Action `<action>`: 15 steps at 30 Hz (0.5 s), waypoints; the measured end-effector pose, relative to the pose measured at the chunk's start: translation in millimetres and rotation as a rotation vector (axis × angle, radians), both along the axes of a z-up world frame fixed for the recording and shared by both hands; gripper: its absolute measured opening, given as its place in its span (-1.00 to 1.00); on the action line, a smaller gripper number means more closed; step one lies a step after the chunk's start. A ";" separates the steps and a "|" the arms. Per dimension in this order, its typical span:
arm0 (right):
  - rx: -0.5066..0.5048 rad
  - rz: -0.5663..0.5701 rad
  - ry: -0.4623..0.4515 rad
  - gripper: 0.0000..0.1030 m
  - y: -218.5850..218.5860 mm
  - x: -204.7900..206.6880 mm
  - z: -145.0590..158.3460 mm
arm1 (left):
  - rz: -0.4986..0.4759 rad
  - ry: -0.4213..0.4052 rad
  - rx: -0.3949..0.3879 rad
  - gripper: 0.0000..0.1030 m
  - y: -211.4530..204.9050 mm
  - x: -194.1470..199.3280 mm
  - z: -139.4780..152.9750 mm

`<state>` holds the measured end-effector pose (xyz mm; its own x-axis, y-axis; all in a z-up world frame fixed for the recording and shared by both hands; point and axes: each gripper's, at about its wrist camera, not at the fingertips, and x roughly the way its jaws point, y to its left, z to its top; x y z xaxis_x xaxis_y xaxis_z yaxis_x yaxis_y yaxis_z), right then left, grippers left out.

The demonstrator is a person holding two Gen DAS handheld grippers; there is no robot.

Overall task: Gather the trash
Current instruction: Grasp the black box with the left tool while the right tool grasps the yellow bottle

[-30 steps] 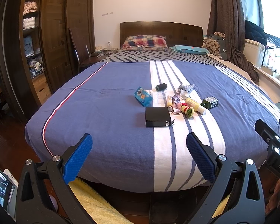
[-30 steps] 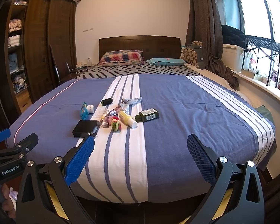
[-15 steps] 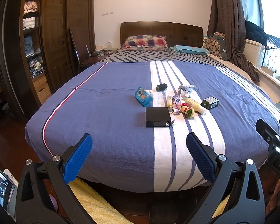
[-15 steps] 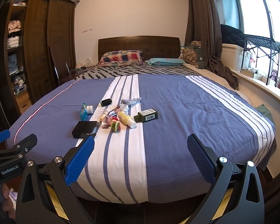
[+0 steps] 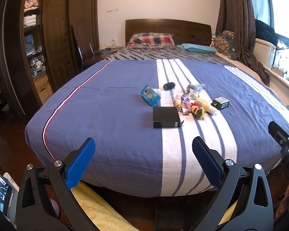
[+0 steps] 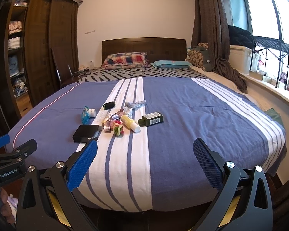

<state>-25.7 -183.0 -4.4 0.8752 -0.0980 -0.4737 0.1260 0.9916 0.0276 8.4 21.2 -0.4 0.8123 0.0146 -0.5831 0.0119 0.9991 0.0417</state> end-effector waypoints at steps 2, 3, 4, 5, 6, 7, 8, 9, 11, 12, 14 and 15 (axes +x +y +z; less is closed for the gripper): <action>0.001 -0.003 0.008 0.94 -2.3 5.3 -4.7 | 0.009 0.016 0.007 0.85 0.8 6.3 -6.0; 0.000 -0.006 0.014 0.94 -3.1 8.3 -7.2 | 0.015 0.023 0.012 0.85 1.1 10.3 -10.2; -0.002 -0.009 0.023 0.94 -4.2 12.0 -10.6 | 0.023 0.032 0.014 0.85 1.9 14.2 -13.9; -0.002 -0.003 0.031 0.94 -5.1 16.1 -14.7 | 0.028 0.043 0.013 0.85 2.9 18.2 -17.2; 0.002 0.010 0.035 0.94 -5.5 19.5 -18.4 | 0.030 0.055 0.008 0.85 3.6 22.6 -21.2; 0.003 0.020 0.041 0.94 -6.3 23.5 -23.0 | 0.032 0.068 0.004 0.85 4.0 27.9 -26.8; 0.002 0.015 0.055 0.94 -7.4 28.6 -28.3 | 0.033 0.079 0.003 0.85 4.0 32.6 -30.6; 0.008 0.007 0.070 0.94 -9.3 35.3 -34.4 | 0.034 0.086 0.004 0.85 4.4 36.3 -33.9; 0.042 0.003 0.094 0.94 -15.1 44.7 -44.0 | 0.026 0.102 0.004 0.85 3.1 46.9 -42.2; 0.061 0.005 0.104 0.94 -17.7 49.7 -47.6 | 0.021 0.107 0.007 0.85 2.5 50.6 -45.7; 0.086 0.028 0.121 0.94 -22.4 62.7 -55.4 | 0.013 0.120 0.030 0.85 -1.6 61.5 -53.4; 0.078 0.035 0.130 0.94 -23.6 71.0 -58.6 | 0.005 0.121 0.040 0.85 -3.3 66.2 -56.8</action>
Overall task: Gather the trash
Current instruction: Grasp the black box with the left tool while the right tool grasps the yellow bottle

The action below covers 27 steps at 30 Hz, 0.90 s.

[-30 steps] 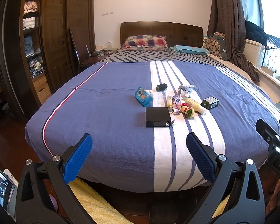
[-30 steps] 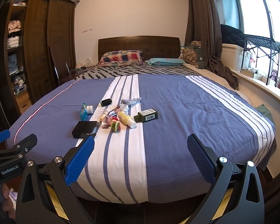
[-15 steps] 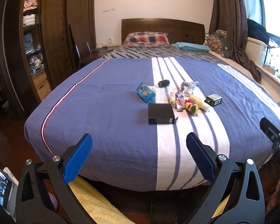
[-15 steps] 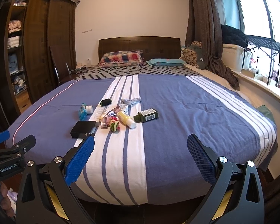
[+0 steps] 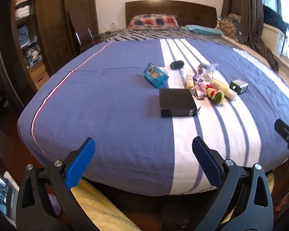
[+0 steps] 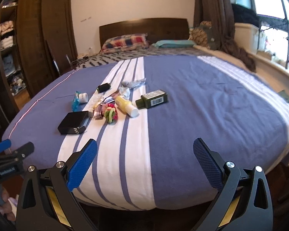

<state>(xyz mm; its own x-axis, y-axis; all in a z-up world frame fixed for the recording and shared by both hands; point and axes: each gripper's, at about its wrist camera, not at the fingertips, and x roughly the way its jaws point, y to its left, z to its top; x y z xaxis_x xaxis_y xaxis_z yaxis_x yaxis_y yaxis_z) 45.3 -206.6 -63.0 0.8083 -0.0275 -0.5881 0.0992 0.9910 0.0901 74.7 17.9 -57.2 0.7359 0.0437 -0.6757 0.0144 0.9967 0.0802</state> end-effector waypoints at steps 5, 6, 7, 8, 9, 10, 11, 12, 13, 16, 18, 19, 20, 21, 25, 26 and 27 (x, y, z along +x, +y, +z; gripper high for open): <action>0.012 0.003 0.038 0.94 -8.7 32.5 -11.6 | -0.055 0.033 -0.032 0.85 -8.6 28.6 -16.0; 0.021 0.004 0.043 0.94 -10.6 38.5 -13.8 | -0.064 0.038 -0.044 0.84 -10.8 34.7 -18.6; 0.024 0.000 0.047 0.94 -13.0 45.3 -16.8 | -0.072 0.040 -0.053 0.84 -13.5 40.3 -20.6; 0.023 -0.005 0.036 0.94 -14.1 49.5 -19.1 | -0.080 0.041 -0.061 0.84 -16.0 46.7 -23.3; 0.018 -0.004 0.021 0.94 -14.7 53.8 -20.9 | -0.085 0.046 -0.067 0.81 -18.5 52.6 -25.7; 0.014 -0.002 0.021 0.93 -15.1 57.4 -22.1 | -0.088 0.052 -0.070 0.80 -20.9 58.2 -28.4; 0.007 0.013 0.035 0.93 -13.9 64.7 -25.6 | -0.088 0.063 -0.069 0.80 -24.0 65.2 -32.5; 0.006 0.024 0.060 0.89 -13.0 73.0 -30.5 | -0.090 0.078 -0.065 0.76 -26.7 71.7 -36.4; 0.012 0.034 0.075 0.82 -13.2 78.8 -34.0 | -0.093 0.092 -0.062 0.72 -29.3 76.9 -39.7; 0.056 0.087 0.130 0.40 -14.6 97.4 -49.2 | -0.092 0.120 -0.050 0.68 -36.0 90.1 -49.4; 0.029 0.097 0.120 0.31 -13.2 104.7 -52.2 | -0.094 0.132 -0.047 0.68 -39.7 96.9 -55.0; 0.032 0.105 0.119 0.28 -13.1 106.8 -51.6 | -0.096 0.135 -0.050 0.69 -40.8 101.2 -57.3; 0.049 0.122 0.116 0.23 -12.5 110.6 -50.6 | -0.095 0.133 -0.050 0.71 -41.5 104.4 -58.1; 0.063 0.146 0.116 0.18 -11.2 115.2 -49.6 | -0.094 0.131 -0.053 0.71 -41.1 105.5 -57.9; 0.058 0.200 0.131 0.08 -1.3 136.2 -49.4 | -0.097 0.130 -0.056 0.71 -42.6 122.3 -58.1; 0.060 0.210 0.133 0.02 0.6 140.0 -49.2 | -0.099 0.130 -0.057 0.71 -43.0 127.3 -58.8; 0.062 0.220 0.135 -0.02 2.8 144.6 -49.0 | -0.100 0.131 -0.058 0.71 -43.4 131.2 -59.3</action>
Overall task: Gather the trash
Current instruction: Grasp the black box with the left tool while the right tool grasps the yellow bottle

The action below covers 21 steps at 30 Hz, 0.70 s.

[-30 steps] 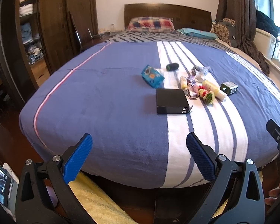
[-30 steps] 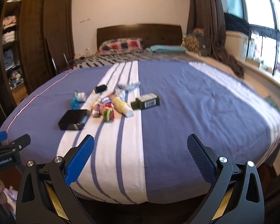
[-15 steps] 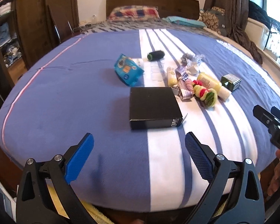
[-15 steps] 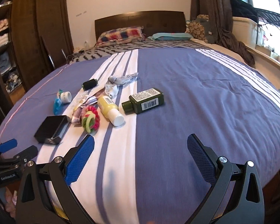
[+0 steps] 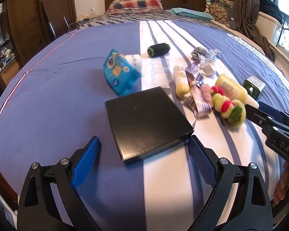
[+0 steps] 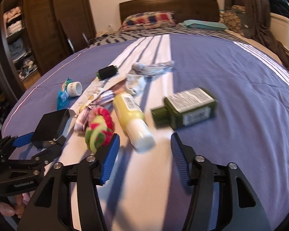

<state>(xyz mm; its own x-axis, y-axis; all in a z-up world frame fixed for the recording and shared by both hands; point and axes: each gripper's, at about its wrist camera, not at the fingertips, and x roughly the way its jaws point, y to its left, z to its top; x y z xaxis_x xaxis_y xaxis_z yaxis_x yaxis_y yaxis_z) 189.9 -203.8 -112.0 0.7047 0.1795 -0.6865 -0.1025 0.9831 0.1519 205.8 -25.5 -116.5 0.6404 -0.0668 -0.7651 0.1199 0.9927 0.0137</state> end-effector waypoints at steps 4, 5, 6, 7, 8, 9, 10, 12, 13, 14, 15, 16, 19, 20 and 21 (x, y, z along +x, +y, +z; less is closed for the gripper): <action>-0.012 0.026 0.020 -0.15 8.9 17.8 -0.1 | 0.000 0.004 -0.005 0.71 0.7 15.6 -0.9; -0.012 0.029 0.021 -0.15 10.4 20.5 -0.2 | 0.001 0.006 -0.006 0.71 0.1 19.4 -0.5; -0.009 0.030 0.024 -0.15 10.9 22.3 0.3 | 0.002 0.009 -0.006 0.71 -0.7 23.1 0.3; -0.002 0.029 0.027 -0.15 10.1 24.3 1.0 | 0.003 0.013 -0.008 0.70 -1.6 25.0 1.1; 0.001 0.027 0.028 -0.15 9.2 25.4 0.6 | 0.001 0.015 -0.012 0.71 -3.1 25.9 1.8; 0.005 0.023 0.030 -0.15 8.9 26.8 0.5 | -0.002 0.017 -0.016 0.73 -4.6 26.7 2.1; 0.014 0.014 0.035 -0.15 6.2 27.2 0.4 | -0.002 0.020 -0.017 0.75 -6.5 28.2 2.0; 0.018 0.003 0.039 -0.20 4.7 29.3 -0.3 | 0.000 0.025 -0.011 0.79 -8.9 31.4 0.2; 0.017 -0.004 0.040 -0.27 4.1 29.3 -0.4 | 0.000 0.027 -0.008 0.81 -9.5 34.2 -0.8; 0.019 -0.007 0.039 -0.30 3.4 28.2 -0.7 | 0.000 0.029 -0.007 0.82 -11.1 37.3 -1.6; 0.019 -0.009 0.038 -0.32 3.1 27.0 -0.8 | -0.001 0.029 -0.006 0.83 -13.2 39.1 -2.5; 0.016 -0.011 0.035 -0.34 2.2 24.3 -0.8 | -0.002 0.031 -0.007 0.84 -13.5 40.3 -2.8; 0.007 -0.015 0.032 -0.35 0.3 18.2 -1.1 | 0.002 0.042 -0.014 0.84 -13.6 45.5 -2.8; 0.004 -0.016 0.030 -0.35 0.4 17.1 -1.4 | 0.003 0.047 -0.015 0.84 -13.9 46.8 -3.1; 0.003 -0.018 0.029 -0.35 -0.2 14.4 -1.4 | 0.003 0.047 -0.013 0.82 -14.0 47.6 -3.1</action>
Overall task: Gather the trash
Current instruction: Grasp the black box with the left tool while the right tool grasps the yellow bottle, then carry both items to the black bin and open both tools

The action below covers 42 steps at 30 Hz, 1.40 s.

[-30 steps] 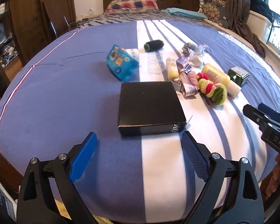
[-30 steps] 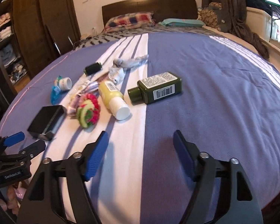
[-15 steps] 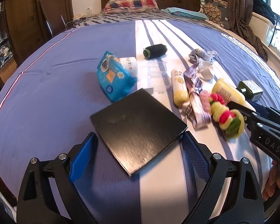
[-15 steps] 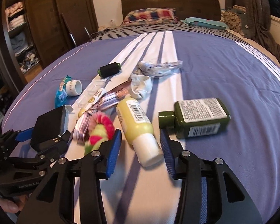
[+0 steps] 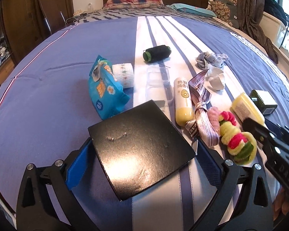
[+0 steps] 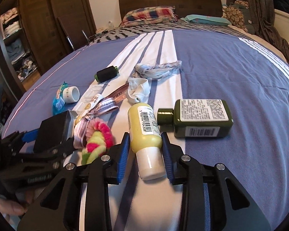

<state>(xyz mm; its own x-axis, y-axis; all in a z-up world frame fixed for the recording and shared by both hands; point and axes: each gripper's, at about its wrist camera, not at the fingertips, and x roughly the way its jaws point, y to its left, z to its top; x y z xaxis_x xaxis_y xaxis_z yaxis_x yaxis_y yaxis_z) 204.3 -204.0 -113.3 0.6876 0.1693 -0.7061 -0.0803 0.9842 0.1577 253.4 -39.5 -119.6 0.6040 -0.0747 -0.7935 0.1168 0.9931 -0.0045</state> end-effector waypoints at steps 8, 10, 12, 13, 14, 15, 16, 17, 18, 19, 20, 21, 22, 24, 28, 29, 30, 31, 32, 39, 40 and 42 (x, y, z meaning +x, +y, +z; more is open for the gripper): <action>-0.014 -0.025 -0.028 -0.35 -4.2 -39.0 1.7 | -0.011 -0.016 0.009 0.55 8.6 -27.3 3.8; -0.013 -0.033 -0.037 -0.35 -4.7 -53.2 2.7 | -0.020 -0.028 0.008 0.53 10.9 -40.0 4.8; -0.007 -0.040 -0.039 -0.35 -5.3 -63.0 4.1 | -0.032 -0.038 0.007 0.52 12.5 -53.8 5.1; -0.002 -0.045 -0.040 -0.35 -5.7 -71.5 4.3 | -0.037 -0.043 0.010 0.52 12.3 -60.4 5.7; 0.002 -0.046 -0.041 -0.35 -5.7 -75.8 4.9 | -0.041 -0.049 0.010 0.51 13.0 -69.1 5.6; 0.009 -0.048 -0.042 -0.35 -5.8 -83.2 5.4 | -0.043 -0.052 0.004 0.51 14.3 -76.9 5.5; 0.013 -0.049 -0.043 -0.35 -5.1 -87.7 5.9 | -0.042 -0.056 -0.003 0.51 15.8 -83.6 5.7; 0.020 -0.050 -0.046 -0.35 -4.6 -95.4 6.4 | -0.037 -0.059 -0.015 0.51 18.3 -92.3 6.2; 0.026 -0.051 -0.047 -0.35 -4.4 -101.4 6.4 | -0.032 -0.063 -0.027 0.50 20.9 -101.0 6.8; 0.032 -0.052 -0.050 -0.35 -4.4 -109.3 6.8 | -0.028 -0.065 -0.035 0.50 23.4 -107.4 7.2; 0.037 -0.054 -0.056 -0.35 -4.1 -118.3 7.6 | -0.021 -0.072 -0.049 0.50 26.5 -119.2 9.0; 0.041 -0.055 -0.063 -0.35 -4.0 -127.8 8.3 | -0.019 -0.081 -0.055 0.50 28.7 -127.9 10.2; 0.041 -0.056 -0.071 -0.35 -3.4 -137.1 8.6 | -0.018 -0.089 -0.058 0.50 30.3 -135.3 11.9; 0.043 -0.054 -0.081 -0.35 -0.7 -152.0 9.0 | -0.018 -0.113 -0.063 0.50 31.7 -156.7 16.4; 0.020 -0.045 -0.096 -0.35 5.2 -185.0 7.4 | -0.029 -0.138 -0.085 0.49 36.3 -194.8 20.0; 0.010 -0.040 -0.096 -0.35 6.1 -193.4 6.5 | -0.036 -0.140 -0.084 0.50 36.3 -205.0 19.1; 0.004 -0.036 -0.093 -0.35 6.9 -201.1 4.8 | -0.039 -0.138 -0.082 0.50 37.5 -211.8 17.9; 0.003 -0.034 -0.089 -0.35 6.9 -205.7 3.8 | -0.043 -0.131 -0.081 0.50 37.4 -221.6 14.2; -0.001 -0.033 -0.081 -0.35 7.1 -212.6 0.6 | -0.047 -0.121 -0.080 0.50 37.4 -228.3 9.8; -0.028 -0.032 0.012 -0.35 8.3 -231.6 -32.6 | -0.055 0.007 -0.084 0.49 38.1 -253.6 -36.1; -0.024 -0.031 0.041 -0.35 7.7 -233.6 -41.8 | -0.056 0.029 -0.090 0.49 38.3 -254.9 -43.1; -0.025 -0.028 0.079 -0.35 9.0 -236.2 -54.4 | -0.066 0.067 -0.088 0.49 36.1 -259.0 -57.4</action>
